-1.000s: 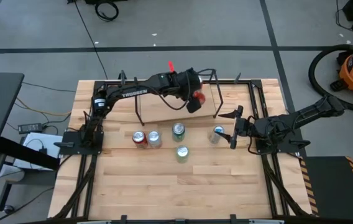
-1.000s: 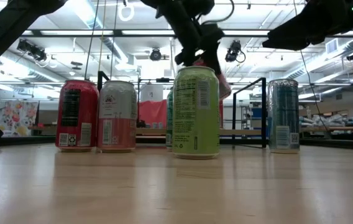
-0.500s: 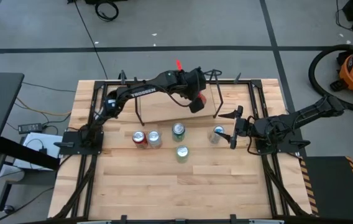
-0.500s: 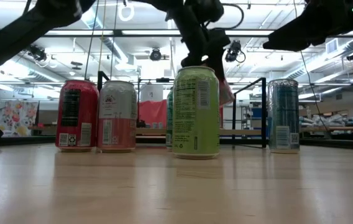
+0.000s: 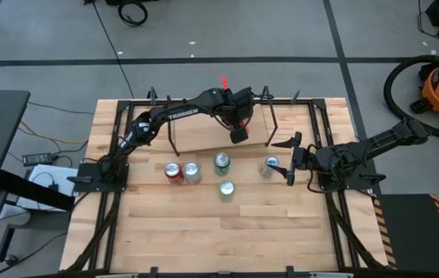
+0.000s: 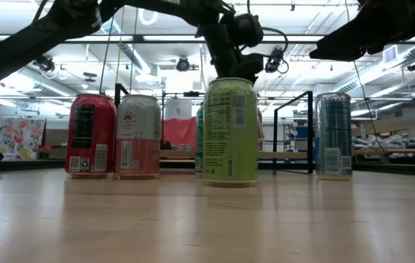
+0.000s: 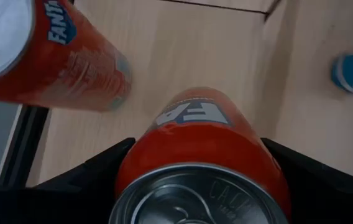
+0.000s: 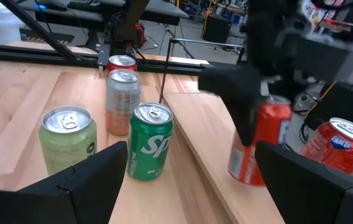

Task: Place canned beverage on shelf
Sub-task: Put the red soda can on the shelf aligned with the red soda can

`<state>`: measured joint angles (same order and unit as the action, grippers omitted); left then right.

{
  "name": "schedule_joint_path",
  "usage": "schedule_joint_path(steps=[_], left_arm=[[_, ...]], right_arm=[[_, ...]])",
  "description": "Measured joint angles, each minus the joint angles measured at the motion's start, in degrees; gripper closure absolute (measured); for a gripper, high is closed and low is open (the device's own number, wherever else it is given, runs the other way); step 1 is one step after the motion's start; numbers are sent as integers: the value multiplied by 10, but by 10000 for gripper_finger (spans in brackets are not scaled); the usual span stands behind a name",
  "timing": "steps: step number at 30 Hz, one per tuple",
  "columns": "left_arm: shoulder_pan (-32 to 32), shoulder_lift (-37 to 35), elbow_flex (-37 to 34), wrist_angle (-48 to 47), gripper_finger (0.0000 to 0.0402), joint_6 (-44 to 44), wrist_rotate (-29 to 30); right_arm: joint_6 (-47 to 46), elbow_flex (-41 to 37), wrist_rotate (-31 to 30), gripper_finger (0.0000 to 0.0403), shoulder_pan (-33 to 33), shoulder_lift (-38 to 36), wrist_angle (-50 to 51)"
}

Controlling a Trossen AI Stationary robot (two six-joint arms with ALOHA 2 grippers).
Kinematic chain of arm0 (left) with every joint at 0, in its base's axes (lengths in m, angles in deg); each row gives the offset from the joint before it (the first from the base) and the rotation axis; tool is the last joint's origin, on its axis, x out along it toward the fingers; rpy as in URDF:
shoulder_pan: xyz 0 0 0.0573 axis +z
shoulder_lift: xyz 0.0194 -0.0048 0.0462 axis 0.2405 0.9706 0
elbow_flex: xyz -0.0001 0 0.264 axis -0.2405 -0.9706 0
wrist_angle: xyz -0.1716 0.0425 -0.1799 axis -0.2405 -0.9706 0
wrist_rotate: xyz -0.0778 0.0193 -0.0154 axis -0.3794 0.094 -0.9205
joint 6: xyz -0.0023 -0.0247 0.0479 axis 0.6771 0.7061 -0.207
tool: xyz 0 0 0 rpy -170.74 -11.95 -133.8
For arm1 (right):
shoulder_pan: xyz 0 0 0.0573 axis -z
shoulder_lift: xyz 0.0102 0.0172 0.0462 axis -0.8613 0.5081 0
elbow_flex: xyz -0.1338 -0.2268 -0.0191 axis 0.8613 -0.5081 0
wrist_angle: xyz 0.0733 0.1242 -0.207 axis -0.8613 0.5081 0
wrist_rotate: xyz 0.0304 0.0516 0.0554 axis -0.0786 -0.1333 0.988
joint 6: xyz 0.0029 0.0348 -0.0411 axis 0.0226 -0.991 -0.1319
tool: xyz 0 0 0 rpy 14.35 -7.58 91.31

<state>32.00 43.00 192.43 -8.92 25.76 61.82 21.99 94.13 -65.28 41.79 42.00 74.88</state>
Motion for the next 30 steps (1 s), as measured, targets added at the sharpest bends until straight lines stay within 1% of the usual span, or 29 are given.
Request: schedule_joint_path(steps=[2,7,21,30], left_arm=[[2,2,0,-6,79,-2,0],[1,15,-7,17,78,-23,0],[1,20,-6,29,78,-33,5],[0,21,-7,27,63,-34,5]], right_arm=[[0,0,1,39,0,0,0],[0,0,2,39,0,1,1],[0,0,4,39,0,8,0],[0,0,4,39,0,8,0]])
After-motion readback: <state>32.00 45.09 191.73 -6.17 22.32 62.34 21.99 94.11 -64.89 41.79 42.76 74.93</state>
